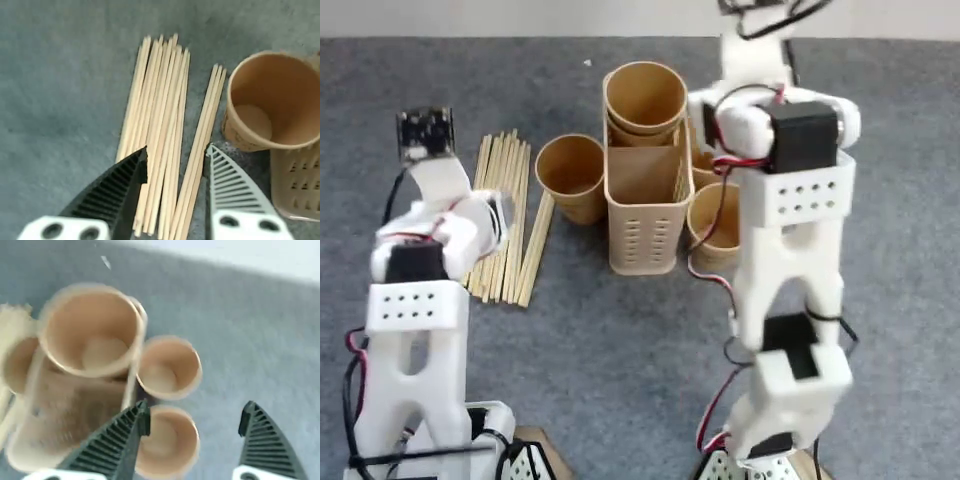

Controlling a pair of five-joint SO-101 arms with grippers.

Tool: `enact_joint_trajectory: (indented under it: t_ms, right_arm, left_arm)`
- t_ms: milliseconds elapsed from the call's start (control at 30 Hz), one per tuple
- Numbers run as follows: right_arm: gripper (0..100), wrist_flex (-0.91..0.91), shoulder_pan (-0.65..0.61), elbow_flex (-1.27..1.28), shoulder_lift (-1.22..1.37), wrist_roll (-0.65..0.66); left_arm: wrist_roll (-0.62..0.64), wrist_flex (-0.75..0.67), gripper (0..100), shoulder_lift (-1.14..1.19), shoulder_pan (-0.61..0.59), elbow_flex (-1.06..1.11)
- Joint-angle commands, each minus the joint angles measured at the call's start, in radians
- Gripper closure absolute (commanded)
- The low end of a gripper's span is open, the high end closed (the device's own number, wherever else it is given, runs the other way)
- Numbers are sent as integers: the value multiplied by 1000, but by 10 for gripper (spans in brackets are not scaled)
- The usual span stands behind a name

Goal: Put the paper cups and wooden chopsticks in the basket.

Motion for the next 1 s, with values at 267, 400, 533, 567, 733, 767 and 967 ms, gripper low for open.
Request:
enact_joint_trajectory:
  t_ms: [267, 400, 533, 567, 733, 767, 967]
  right_arm:
    - [720, 10, 73, 734, -553, 141]
    - [720, -65, 77, 955, -657, 172]
    - [720, -176, 116, 1121, -707, 176]
    - [720, -206, 130, 1152, -711, 176]
    - [720, -309, 156, 1222, -685, 176]
    - [720, -326, 156, 1228, -674, 175]
    - [720, -390, 156, 1231, -581, 170]
  left_arm:
    - [-98, 503, 792, 513, 160, -852]
    - [-100, 606, 758, 799, 166, -1124]
    - [-100, 684, 752, 1046, 159, -1365]
    - [-100, 692, 752, 1096, 151, -1412]
    - [-97, 694, 752, 1314, 142, -1598]
    - [-95, 694, 752, 1351, 142, -1623]
    - [-95, 694, 780, 1526, 143, -1736]
